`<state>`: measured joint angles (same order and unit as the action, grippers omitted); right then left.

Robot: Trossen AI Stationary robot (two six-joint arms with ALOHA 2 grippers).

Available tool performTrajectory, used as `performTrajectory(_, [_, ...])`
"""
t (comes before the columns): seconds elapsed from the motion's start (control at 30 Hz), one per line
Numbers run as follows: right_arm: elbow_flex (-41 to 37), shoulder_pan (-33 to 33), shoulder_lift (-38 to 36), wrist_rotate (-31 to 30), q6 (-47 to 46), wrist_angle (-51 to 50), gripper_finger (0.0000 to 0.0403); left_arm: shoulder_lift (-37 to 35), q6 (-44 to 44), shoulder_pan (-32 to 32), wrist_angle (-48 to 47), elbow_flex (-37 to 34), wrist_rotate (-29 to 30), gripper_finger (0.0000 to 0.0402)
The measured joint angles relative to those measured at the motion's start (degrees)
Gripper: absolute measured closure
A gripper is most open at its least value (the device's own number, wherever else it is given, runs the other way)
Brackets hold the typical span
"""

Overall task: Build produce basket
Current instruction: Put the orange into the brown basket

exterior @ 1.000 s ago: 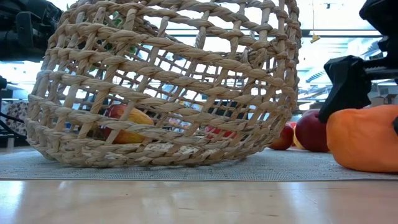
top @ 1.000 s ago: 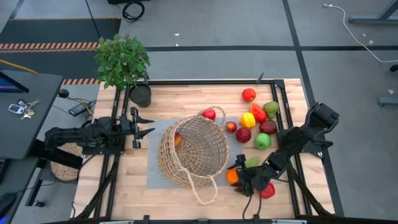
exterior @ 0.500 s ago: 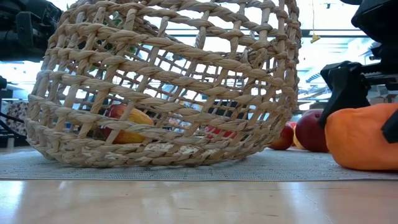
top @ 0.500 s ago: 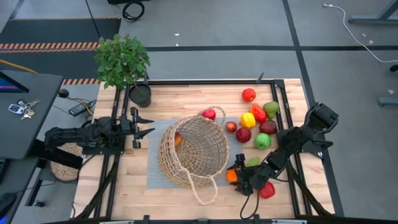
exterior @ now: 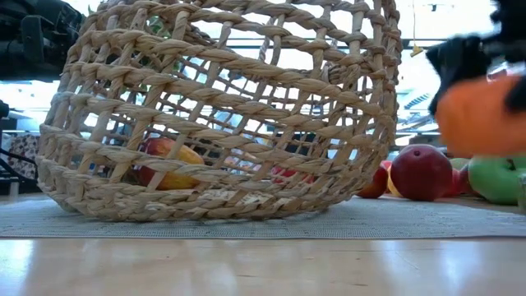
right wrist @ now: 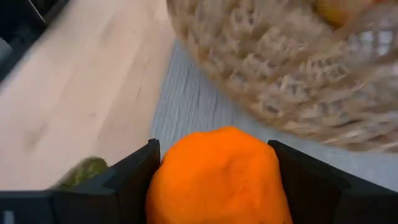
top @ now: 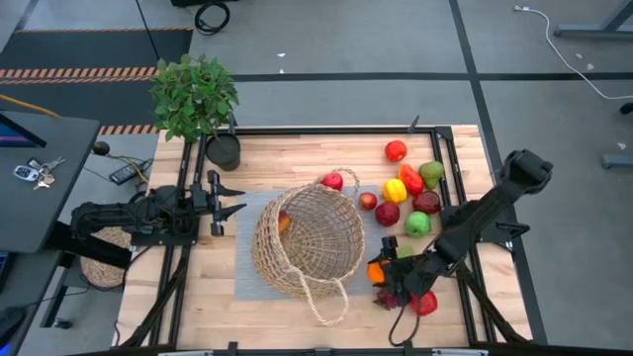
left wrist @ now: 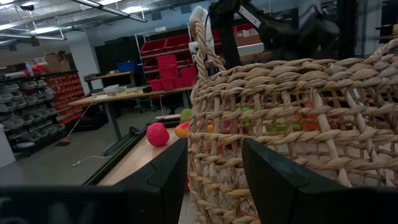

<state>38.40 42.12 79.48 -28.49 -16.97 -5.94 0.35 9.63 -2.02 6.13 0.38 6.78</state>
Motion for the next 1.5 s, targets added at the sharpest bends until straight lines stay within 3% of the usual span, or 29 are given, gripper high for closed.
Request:
performTrajectory(0.4, [6.5,2.7,-16.8,-3.0,6.0,0.2,0.0115,0.0,0.0,0.0,0.0,0.0,0.0,0.0241])
performTrajectory(0.77, [14.4,2.3,-18.1,-8.1,21.3,3.1,0.0115,0.0,0.0,0.0,0.0,0.0,0.0,0.0241])
performTrajectory(1.1, [19.1,2.3,-15.7,-16.5,52.8,8.0,0.0115,0.0,0.0,0.0,0.0,0.0,0.0,0.0241])
performTrajectory(1.3, [19.6,2.3,-15.6,-16.8,70.1,9.0,0.0115,0.0,0.0,0.0,0.0,0.0,0.0,0.0241])
performTrajectory(1.5, [19.6,2.6,-15.6,-16.9,88.3,3.4,0.0115,0.0,0.0,0.0,0.0,0.0,0.0,0.0241])
